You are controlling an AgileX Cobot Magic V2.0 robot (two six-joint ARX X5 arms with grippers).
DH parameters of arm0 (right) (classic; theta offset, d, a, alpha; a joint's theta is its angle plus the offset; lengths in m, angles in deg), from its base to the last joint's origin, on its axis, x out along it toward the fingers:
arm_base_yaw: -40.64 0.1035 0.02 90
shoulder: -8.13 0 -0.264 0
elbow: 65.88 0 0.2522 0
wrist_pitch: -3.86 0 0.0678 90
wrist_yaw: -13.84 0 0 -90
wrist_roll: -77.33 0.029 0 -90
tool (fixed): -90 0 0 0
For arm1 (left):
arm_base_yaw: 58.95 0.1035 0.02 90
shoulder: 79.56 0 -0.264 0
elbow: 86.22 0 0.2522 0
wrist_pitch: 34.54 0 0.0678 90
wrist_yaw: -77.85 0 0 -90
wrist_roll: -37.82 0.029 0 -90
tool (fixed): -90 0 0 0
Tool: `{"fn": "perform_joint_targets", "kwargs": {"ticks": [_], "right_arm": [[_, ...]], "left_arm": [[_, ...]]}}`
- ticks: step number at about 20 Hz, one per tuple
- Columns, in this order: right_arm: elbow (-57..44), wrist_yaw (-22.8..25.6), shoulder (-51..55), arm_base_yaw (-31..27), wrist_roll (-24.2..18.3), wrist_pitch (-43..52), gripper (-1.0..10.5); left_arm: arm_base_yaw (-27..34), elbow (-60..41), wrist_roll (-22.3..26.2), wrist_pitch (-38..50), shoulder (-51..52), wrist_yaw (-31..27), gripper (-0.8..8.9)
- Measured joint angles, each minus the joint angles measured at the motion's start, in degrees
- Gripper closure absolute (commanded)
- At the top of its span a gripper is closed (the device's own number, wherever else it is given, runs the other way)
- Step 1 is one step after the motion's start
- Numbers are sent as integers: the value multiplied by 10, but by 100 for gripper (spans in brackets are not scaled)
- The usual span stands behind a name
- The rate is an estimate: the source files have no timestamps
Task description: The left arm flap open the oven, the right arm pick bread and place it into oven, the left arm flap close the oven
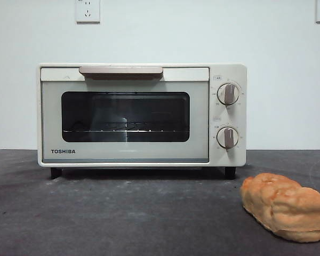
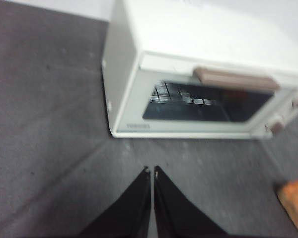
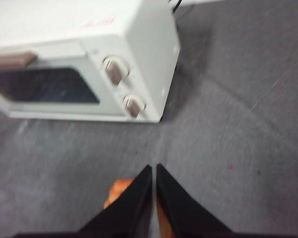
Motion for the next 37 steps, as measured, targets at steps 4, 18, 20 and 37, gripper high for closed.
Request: {"fn": "perform_joint_targets", "kwargs": {"ticks": [4, 18, 20, 37], "right_arm": [[50, -11, -42, 0, -41, -72, 936], [70, -12, -67, 0, -89, -140, 524], [70, -12, -67, 3, -89, -140, 524], [-66, 72, -235, 268, 66, 72, 523]], "left_arm": [[-3, 16, 39, -43, -24, 25, 798], [-18, 22, 72, -113, -34, 33, 798], [-18, 22, 72, -114, -34, 33, 798], [-18, 22, 72, -114, -34, 33, 798]]}}
